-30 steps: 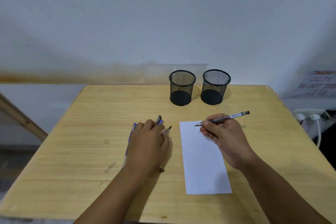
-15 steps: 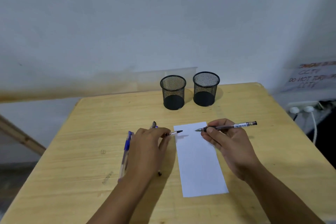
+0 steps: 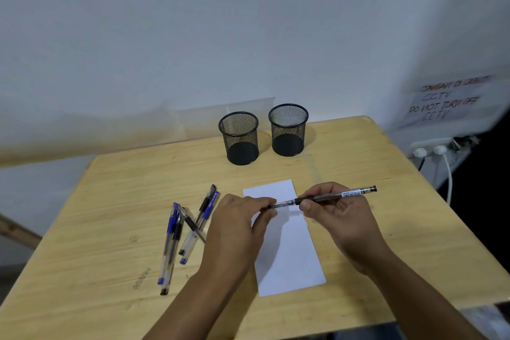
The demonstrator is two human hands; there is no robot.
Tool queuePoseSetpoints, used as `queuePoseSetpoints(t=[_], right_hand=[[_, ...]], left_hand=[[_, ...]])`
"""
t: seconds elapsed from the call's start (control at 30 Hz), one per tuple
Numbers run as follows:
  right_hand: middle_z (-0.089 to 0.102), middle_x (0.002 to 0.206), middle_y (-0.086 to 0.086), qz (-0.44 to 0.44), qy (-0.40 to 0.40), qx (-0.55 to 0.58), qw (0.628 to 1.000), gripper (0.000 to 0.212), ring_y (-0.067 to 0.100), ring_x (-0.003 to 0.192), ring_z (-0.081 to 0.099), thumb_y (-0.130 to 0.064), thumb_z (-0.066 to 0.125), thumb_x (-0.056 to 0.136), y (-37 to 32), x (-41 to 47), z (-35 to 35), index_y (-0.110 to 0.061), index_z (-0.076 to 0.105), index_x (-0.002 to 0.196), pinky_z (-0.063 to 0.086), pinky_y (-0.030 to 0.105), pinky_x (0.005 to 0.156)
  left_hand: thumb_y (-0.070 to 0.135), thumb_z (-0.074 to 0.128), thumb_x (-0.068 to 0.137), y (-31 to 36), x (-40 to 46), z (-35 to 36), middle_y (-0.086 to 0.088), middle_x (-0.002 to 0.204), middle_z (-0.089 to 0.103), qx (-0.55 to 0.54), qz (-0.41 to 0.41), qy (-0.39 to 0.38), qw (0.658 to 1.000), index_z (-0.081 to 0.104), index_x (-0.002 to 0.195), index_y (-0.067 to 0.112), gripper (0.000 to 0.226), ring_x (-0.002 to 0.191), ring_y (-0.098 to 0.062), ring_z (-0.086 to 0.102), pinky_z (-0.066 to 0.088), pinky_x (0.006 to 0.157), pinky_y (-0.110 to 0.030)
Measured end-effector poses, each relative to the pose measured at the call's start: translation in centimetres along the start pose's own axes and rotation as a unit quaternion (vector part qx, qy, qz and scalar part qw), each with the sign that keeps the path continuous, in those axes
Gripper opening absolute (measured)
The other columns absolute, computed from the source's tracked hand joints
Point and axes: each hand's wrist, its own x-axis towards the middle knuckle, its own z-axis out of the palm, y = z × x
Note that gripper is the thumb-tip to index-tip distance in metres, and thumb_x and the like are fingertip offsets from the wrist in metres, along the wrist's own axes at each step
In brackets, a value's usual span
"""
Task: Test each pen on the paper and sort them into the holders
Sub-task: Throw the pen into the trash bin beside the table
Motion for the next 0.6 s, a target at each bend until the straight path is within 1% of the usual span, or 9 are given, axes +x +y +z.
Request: queuePoseSetpoints(t=[0.07, 0.2, 0.3, 0.37, 0.43, 0.47, 0.53, 0.6], right_hand=[[0.076, 0.083, 0.008, 0.002, 0.005, 0.001, 1.000, 0.014, 0.016, 0.078, 0.071, 0.005, 0.073, 0.080, 0.1, -0.4, -0.3, -0.008, 0.072, 0.087, 0.054, 0.027, 0.074], [0.077, 0.083, 0.006, 0.009, 0.050, -0.020, 0.998, 0.013, 0.016, 0.078, 0.072, 0.001, 0.076, 0.077, 0.1, -1.1, -1.2, -0.010, 0.075, 0.085, 0.055, 0.031, 0.076], [0.078, 0.080, -0.002, 0.016, 0.089, -0.069, 0.993, 0.014, 0.013, 0.076, 0.074, -0.006, 0.079, 0.076, 0.3, -1.8, -2.0, -0.017, 0.076, 0.084, 0.058, 0.032, 0.075], [0.078, 0.079, -0.001, 0.016, 0.111, -0.072, 0.991, 0.013, 0.016, 0.077, 0.074, -0.007, 0.079, 0.076, 0.5, -2.1, -2.5, -0.018, 0.076, 0.082, 0.059, 0.037, 0.077], [0.077, 0.080, 0.003, 0.007, 0.130, -0.061, 0.990, 0.013, 0.021, 0.079, 0.073, -0.006, 0.079, 0.076, 0.8, -2.4, -3.2, -0.018, 0.077, 0.080, 0.059, 0.041, 0.077], [0.077, 0.080, 0.005, 0.005, 0.137, -0.047, 0.989, 0.013, 0.022, 0.079, 0.073, -0.005, 0.078, 0.077, 0.9, -2.6, -3.5, -0.017, 0.076, 0.081, 0.059, 0.040, 0.077], [0.077, 0.080, 0.008, 0.003, 0.145, -0.033, 0.989, 0.009, 0.021, 0.078, 0.073, -0.003, 0.076, 0.079, 1.0, -2.8, -4.4, -0.010, 0.075, 0.085, 0.059, 0.034, 0.075], [0.077, 0.082, 0.009, 0.002, 0.149, -0.023, 0.989, 0.008, 0.019, 0.078, 0.073, -0.002, 0.073, 0.081, 0.8, -3.0, -5.3, -0.007, 0.074, 0.087, 0.059, 0.028, 0.073]], left_hand=[[0.031, 0.069, 0.090, 0.6, 0.0, 0.2, 0.019, 0.096, 0.073, -0.005, 0.009, -0.012, 1.000, 0.074, 0.107, 0.031, 0.018, 0.089, -0.011, 0.053, 0.033, 0.080, -0.007], [0.026, 0.069, 0.091, 1.4, 0.5, 0.9, 0.020, 0.093, 0.072, -0.037, 0.026, -0.029, 0.999, 0.075, 0.105, 0.031, 0.017, 0.088, -0.009, 0.051, 0.029, 0.081, -0.003], [0.018, 0.070, 0.090, 2.3, 0.7, 1.5, 0.017, 0.084, 0.071, -0.062, 0.058, -0.040, 0.996, 0.076, 0.099, 0.029, 0.015, 0.082, -0.006, 0.048, 0.033, 0.078, -0.009], [0.017, 0.069, 0.090, 2.9, 0.9, 2.0, 0.016, 0.079, 0.070, -0.073, 0.075, -0.048, 0.993, 0.076, 0.096, 0.028, 0.015, 0.081, -0.007, 0.048, 0.035, 0.077, -0.012], [0.018, 0.068, 0.090, 3.5, 1.2, 2.6, 0.015, 0.078, 0.070, -0.080, 0.086, -0.054, 0.992, 0.076, 0.095, 0.028, 0.013, 0.080, -0.007, 0.049, 0.037, 0.077, -0.013], [0.020, 0.066, 0.090, 3.8, 1.4, 3.0, 0.015, 0.078, 0.070, -0.083, 0.091, -0.058, 0.991, 0.076, 0.094, 0.027, 0.013, 0.080, -0.007, 0.049, 0.037, 0.077, -0.013], [0.025, 0.065, 0.090, 4.4, 1.8, 3.9, 0.014, 0.079, 0.071, -0.086, 0.097, -0.071, 0.989, 0.076, 0.096, 0.027, 0.013, 0.080, -0.010, 0.052, 0.038, 0.077, -0.014], [0.026, 0.065, 0.090, 5.3, 2.3, 4.8, 0.013, 0.080, 0.072, -0.091, 0.107, -0.084, 0.987, 0.077, 0.096, 0.027, 0.013, 0.079, -0.011, 0.055, 0.038, 0.078, -0.016]])
